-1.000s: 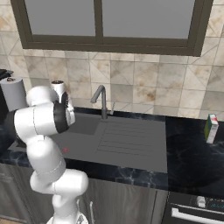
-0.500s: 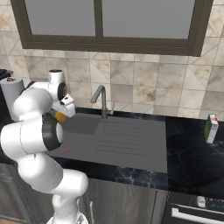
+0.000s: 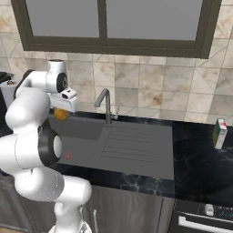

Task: Turn on the sink faucet. Then move the squash from the counter to the sink. Turn off the sink. Move the vegetable from the sink to the pot next to the stove. Finally move the pot to the rear left burner.

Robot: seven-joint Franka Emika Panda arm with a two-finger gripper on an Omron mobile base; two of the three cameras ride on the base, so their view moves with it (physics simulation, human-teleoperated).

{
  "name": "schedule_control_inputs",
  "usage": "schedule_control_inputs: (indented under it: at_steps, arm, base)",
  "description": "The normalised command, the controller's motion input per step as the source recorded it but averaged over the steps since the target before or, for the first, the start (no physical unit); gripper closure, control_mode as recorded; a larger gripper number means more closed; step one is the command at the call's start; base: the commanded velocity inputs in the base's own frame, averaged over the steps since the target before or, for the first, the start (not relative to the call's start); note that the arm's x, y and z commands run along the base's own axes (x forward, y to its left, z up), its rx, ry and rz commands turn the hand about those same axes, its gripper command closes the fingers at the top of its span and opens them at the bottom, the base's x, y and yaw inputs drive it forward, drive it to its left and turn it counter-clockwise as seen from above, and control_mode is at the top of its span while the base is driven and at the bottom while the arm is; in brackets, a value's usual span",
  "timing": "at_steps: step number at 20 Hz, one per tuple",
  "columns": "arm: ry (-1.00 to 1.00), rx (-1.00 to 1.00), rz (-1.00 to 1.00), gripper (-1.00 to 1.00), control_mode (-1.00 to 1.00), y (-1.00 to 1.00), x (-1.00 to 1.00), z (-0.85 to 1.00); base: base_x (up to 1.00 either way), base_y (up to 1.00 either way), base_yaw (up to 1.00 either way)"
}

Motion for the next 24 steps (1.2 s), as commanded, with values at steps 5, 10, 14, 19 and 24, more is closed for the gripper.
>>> schedule_control_inputs:
  at_steps: [5,10,14,19,24]
  arm:
    - [0.00,0.00,0.06,1.00,-1.00,0.00,-0.04,0.06]
    - [0.00,0.00,0.00,1.00,-1.00,0.00,0.00,0.00]
    - [-0.13,0.00,0.00,1.00,-1.00,-0.02,-0.31,0.01]
    - [0.00,0.00,0.00,1.00,1.00,0.00,0.00,0.00]
    - [0.00,0.00,0.00,1.00,1.00,0.00,0.00,0.00]
  base:
    - [0.00,0.00,0.00]
    - [0.00,0.00,0.00]
    - [0.00,0.00,0.00]
    - [-0.38,0.01,-0.01]
    - [-0.31,0.22,0.01]
